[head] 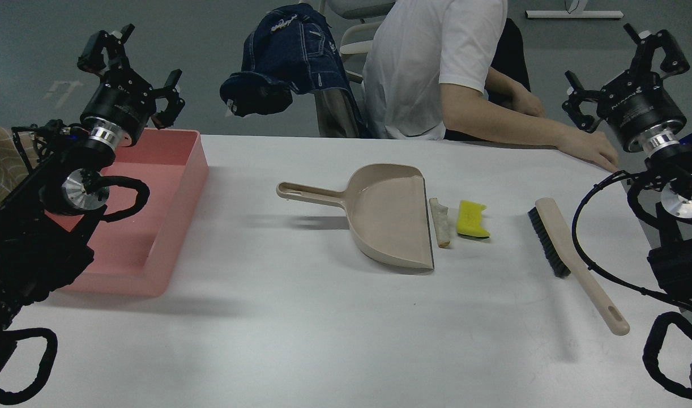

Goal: Sweep and dump garbage into bin
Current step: 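Move the left gripper toward the beige dustpan handle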

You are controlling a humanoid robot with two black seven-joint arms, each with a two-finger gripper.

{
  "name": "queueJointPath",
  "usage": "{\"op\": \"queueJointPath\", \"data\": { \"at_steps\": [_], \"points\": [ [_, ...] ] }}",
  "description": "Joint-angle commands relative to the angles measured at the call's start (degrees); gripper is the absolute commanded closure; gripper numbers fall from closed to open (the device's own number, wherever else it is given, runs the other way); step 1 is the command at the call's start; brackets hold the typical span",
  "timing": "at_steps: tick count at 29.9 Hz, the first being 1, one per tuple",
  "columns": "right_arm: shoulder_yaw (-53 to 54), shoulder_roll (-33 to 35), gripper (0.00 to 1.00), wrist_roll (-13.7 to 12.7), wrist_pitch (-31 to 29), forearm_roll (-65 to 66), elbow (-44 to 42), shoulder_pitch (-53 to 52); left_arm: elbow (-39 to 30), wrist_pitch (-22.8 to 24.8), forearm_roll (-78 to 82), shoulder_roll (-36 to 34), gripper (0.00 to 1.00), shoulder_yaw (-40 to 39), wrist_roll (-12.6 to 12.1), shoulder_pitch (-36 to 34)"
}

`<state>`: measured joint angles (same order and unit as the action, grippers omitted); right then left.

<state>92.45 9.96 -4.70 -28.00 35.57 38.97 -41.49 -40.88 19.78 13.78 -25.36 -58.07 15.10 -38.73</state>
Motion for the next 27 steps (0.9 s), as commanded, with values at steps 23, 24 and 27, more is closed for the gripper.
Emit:
{"op": "queueJointPath", "data": {
  "at_steps": [23, 24, 27],
  "points": [
    [-0.3, 0.8, 0.0, -0.1, 0.0, -0.3, 1.8, 0.2, -4.9, 0.3, -0.1, 0.7, 0.02, 1.6, 0.5, 0.9],
    [-0.3, 1.1, 0.0, 0.0, 0.0, -0.4, 2.1, 0.3, -5.6, 0.2, -0.1, 0.7, 0.02, 1.7, 0.4, 1.1],
    [-0.3, 1.6, 0.0, 0.1, 0.0, -0.5, 2.8, 0.7, -9.4, 0.2, -0.1, 0.1, 0.02, 1.6, 0.1, 3.7]
  ]
}}
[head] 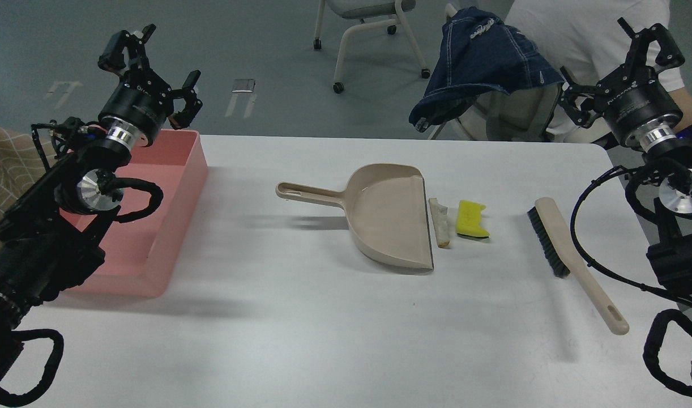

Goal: Sweep and dump garbage into bin
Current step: 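Move the left gripper toward the beige dustpan handle, then grasp the dustpan handle with the left gripper and tilt it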

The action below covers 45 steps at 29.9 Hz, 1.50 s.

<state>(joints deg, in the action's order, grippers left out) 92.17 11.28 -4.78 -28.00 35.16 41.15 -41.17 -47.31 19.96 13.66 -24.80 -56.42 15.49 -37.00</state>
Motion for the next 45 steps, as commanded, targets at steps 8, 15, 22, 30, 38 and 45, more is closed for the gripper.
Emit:
{"op": "queueJointPath", "data": {
  "at_steps": [8, 15, 22, 30, 38, 45],
  "points": [
    [0.0, 1.5, 0.0, 0.2, 0.0, 0.0, 0.9, 1.4, -22.9, -0.8, 0.1, -6.6, 0.02, 0.0, 0.0, 15.1],
    [-0.1, 2.6, 0.0, 0.3, 0.0, 0.2, 0.9, 1.5, -35.7, -0.9, 7.9, -11.8, 0.02, -0.6, 0.6, 31.1],
    [-0.1, 2.9, 0.0, 0.4, 0.0, 0.1, 1.2, 2.5, -35.1, -6.1, 18.8, -6.3, 0.02, 2.4, 0.3, 33.8],
    [0.0, 3.7, 0.0, 0.3, 0.0, 0.1, 3.6, 3.7, -31.7, -11.1, 21.9, -0.3, 0.03, 7.2, 0.0, 27.9],
    [0.0, 3.5, 0.0, 0.3, 0.0, 0.0, 3.7, 3.9, -18.5, -12.0, 21.9, 6.6, 0.03, 13.1, 0.4, 20.0],
    [0.0, 3.7, 0.0, 0.3, 0.0, 0.0, 3.6, 3.9, -14.8, -12.3, 21.9, 7.7, 0.14, 15.3, 0.5, 16.8]
  ]
}}
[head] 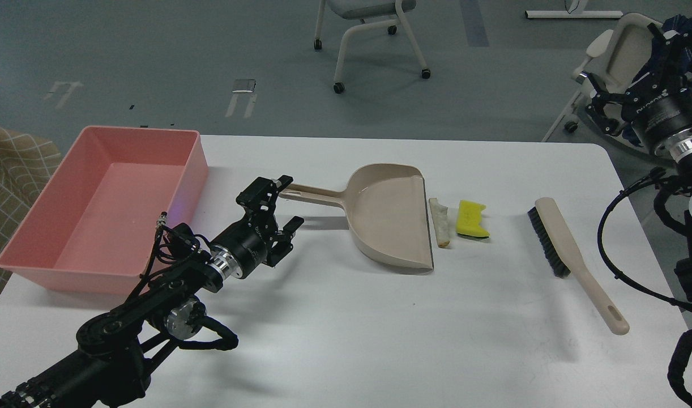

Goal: Sweep and dump garbage into bin
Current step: 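Grasp the dustpan handle with the left gripper and tilt it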

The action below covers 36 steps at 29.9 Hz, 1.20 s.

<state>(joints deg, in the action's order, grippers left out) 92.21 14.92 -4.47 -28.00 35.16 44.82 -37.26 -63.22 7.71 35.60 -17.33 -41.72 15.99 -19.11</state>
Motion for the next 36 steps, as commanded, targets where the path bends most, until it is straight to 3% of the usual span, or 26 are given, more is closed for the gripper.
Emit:
{"op": "queueJointPath", "data": {
  "at_steps": [1, 4, 25, 32, 35, 36],
  "points": [
    [0.0, 0.1, 0.0, 0.0, 0.0, 0.0, -0.1, 0.1, 1.4, -0.1, 0.0, 0.2, 0.17, 0.9, 0.0, -1.5],
    [0.0, 0.1, 0.0, 0.0, 0.0, 0.0, 0.1, 0.3, 4.5, -0.2, 0.0, 1.5, 0.29, 3.0, 0.1, -3.7],
    [0.2, 0.1, 0.0, -0.2, 0.0, -0.1, 1.8, 1.2, 15.2, -0.9, -0.1, 7.2, 0.29, 6.7, 0.3, -9.3],
    [0.5, 0.5, 0.0, -0.2, 0.0, -0.1, 2.3, 2.4, 16.7, -1.0, 0.0, 7.9, 0.33, 6.7, 2.6, -10.2],
    [0.6, 0.5, 0.0, -0.2, 0.0, -0.1, 2.6, 2.5, 16.6, -1.0, 0.0, 7.8, 0.41, 6.7, 2.7, -10.2],
    [0.6, 0.5, 0.0, -0.2, 0.0, -0.1, 2.6, 2.6, 16.6, -1.0, 0.0, 7.9, 0.54, 6.7, 3.1, -10.1]
  ]
}}
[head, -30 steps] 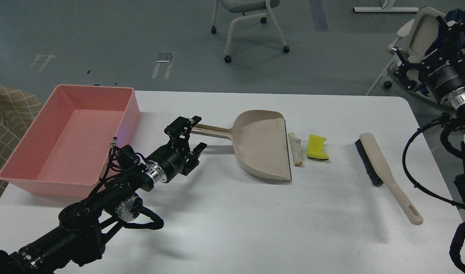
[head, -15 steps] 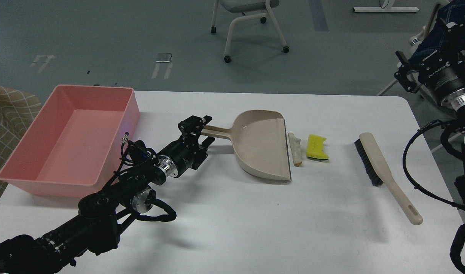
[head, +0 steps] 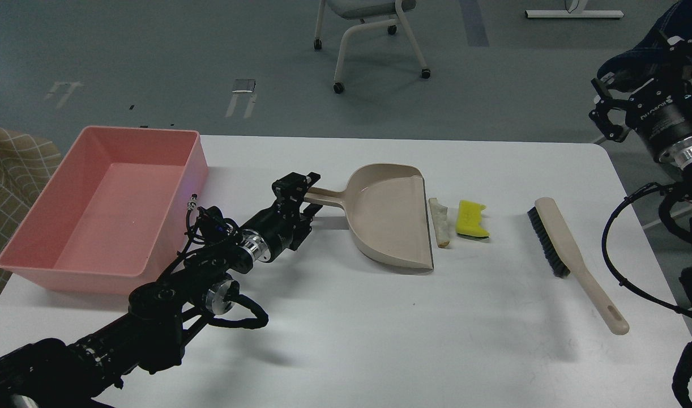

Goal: Sweep and dump garbage into bin
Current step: 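Grasp the dustpan handle with the left gripper and tilt it, then reach the right gripper to the wooden brush handle and grasp it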

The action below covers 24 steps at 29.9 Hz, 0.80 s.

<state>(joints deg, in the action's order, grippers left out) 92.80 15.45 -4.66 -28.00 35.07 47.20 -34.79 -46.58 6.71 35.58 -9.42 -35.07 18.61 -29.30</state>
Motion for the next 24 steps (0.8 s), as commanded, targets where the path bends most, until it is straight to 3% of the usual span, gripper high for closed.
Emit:
{"op": "queueJointPath", "data": {
  "at_steps": [1, 3, 6, 12, 19, 24],
  "points": [
    [0.0, 0.0, 0.0, 0.0, 0.0, 0.0, 0.2, 0.2, 0.0, 0.1, 0.1, 0.0, 0.6, 0.2, 0.7, 0.2],
    [0.0, 0.0, 0.0, 0.1, 0.0, 0.0, 0.2, 0.2, 0.0, 0.0, 0.1, 0.2, 0.75, 2.1, 2.4, -0.1],
    [0.0, 0.0, 0.0, 0.0, 0.0, 0.0, 0.2, 0.2, -0.3, -0.1, 0.0, 0.2, 0.78, 4.1, 3.8, -0.2],
    [0.0, 0.0, 0.0, 0.0, 0.0, 0.0, 0.2, 0.2, -0.6, -1.2, 0.2, 0.0, 0.9, 4.3, 4.0, -0.8],
    [-0.2, 2.9, 0.0, 0.2, 0.0, 0.3, 1.8, 0.3, -1.1, -1.7, 7.8, -1.4, 0.92, 4.2, 4.5, -1.7],
    [-3.4, 9.9, 0.0, 0.3, 0.0, 4.5, 4.5, 1.9, -1.1, -1.7, 10.3, -4.0, 0.92, 4.3, 6.1, -2.0]
  ]
}}
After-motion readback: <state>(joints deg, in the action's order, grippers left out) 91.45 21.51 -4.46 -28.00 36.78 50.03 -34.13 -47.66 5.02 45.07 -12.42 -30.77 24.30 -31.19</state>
